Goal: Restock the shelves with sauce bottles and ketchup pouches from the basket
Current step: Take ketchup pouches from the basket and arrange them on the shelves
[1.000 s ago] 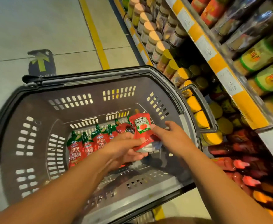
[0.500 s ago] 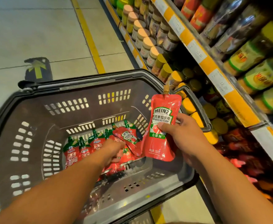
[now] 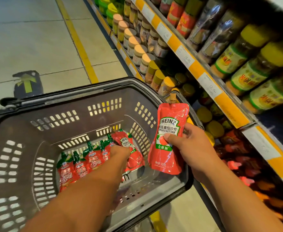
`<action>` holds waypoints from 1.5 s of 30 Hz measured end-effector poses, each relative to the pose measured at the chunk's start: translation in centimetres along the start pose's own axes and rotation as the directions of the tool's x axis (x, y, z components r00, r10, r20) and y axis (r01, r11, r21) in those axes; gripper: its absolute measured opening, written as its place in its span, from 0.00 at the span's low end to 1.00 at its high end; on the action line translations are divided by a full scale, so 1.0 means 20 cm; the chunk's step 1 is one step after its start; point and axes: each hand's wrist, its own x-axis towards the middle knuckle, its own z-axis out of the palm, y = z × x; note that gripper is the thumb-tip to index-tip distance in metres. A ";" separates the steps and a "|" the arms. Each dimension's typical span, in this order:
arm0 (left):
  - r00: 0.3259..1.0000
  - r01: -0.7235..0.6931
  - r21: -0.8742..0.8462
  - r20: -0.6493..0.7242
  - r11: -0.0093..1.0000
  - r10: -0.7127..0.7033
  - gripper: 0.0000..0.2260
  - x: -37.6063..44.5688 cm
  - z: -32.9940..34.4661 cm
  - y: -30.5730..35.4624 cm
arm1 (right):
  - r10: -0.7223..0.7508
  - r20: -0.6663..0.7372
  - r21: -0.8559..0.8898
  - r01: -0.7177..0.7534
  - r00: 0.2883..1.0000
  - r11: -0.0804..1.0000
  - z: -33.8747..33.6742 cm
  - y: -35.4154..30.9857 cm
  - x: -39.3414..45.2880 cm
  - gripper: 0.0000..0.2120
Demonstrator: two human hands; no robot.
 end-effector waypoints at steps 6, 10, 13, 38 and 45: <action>0.984 -0.178 -0.058 -0.026 0.982 0.177 0.03 -0.35 -0.29 0.06 | -0.016 -0.052 0.060 0.019 0.999 0.998 -0.04 -0.05 -0.08 0.12; 0.973 -0.166 -0.242 0.115 0.956 0.198 0.08 -0.49 -0.51 0.04 | -0.045 -0.081 0.086 0.052 0.996 0.995 -0.07 -0.08 -0.17 0.10; 0.936 -0.211 -0.377 0.189 0.902 0.298 0.07 -0.69 -0.66 0.03 | -0.067 -0.118 0.123 0.082 0.991 0.989 -0.12 -0.11 -0.26 0.11; 0.427 -0.621 -0.182 0.737 0.762 0.524 0.12 -2.24 0.35 0.14 | 0.068 -0.720 0.299 0.221 0.690 0.928 -1.33 0.30 -1.06 0.13; 0.417 -0.719 -0.065 0.756 0.692 0.505 0.09 -2.40 0.86 0.15 | 0.092 -0.730 0.297 0.194 0.677 0.935 -1.56 0.35 -1.11 0.11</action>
